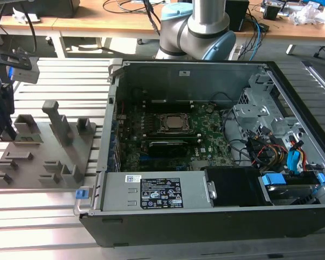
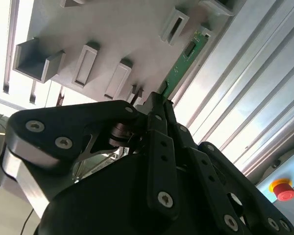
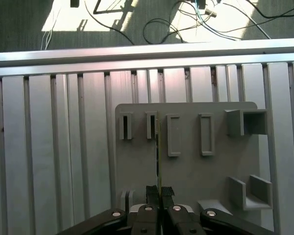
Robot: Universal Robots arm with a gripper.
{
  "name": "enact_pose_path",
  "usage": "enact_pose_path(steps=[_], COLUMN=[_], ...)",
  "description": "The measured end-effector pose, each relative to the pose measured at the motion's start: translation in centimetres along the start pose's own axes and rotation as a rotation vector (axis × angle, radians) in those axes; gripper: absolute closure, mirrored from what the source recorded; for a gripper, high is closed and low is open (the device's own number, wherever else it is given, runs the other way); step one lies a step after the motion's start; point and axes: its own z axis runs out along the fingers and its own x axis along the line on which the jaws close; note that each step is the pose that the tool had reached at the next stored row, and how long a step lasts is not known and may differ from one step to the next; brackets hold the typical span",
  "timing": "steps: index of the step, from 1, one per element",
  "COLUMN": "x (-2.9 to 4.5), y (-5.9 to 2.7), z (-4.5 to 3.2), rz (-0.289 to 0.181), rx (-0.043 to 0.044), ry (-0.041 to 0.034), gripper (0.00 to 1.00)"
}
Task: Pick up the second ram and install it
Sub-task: 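Pick up the second ram and move it above second insertion slot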
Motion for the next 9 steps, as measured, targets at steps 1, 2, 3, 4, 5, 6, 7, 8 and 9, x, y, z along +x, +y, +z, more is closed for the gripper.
enact_pose_path(steps=[1,2,3,4,5,6,7,8,9], x=[0.00,0.00,0.00,-0.01,-0.01,-0.01,-0.01,-0.01,-0.01], y=[0.00,0.01,0.02,0.03,0.04,0.06,0.07,0.08,0.10], z=[-0.11,-0.29,-0.59,-1.07,-1.36,-1.75,-1.98,-2.35,-2.76], rz=[0.000,0.000,0.000,0.000,0.000,0.000,0.000,0.000,0.000], rx=[0.0000,0.0000,0.0000,0.0000,0.0000,0.0000,0.0000,0.0000,0.0000], ry=[0.0000,0.0000,0.0000,0.0000,0.0000,0.0000,-0.0001,0.0000,0.0000], gripper=[0.86,0.86,0.86,0.86,0.86,0.86,0.86,0.86,0.86])
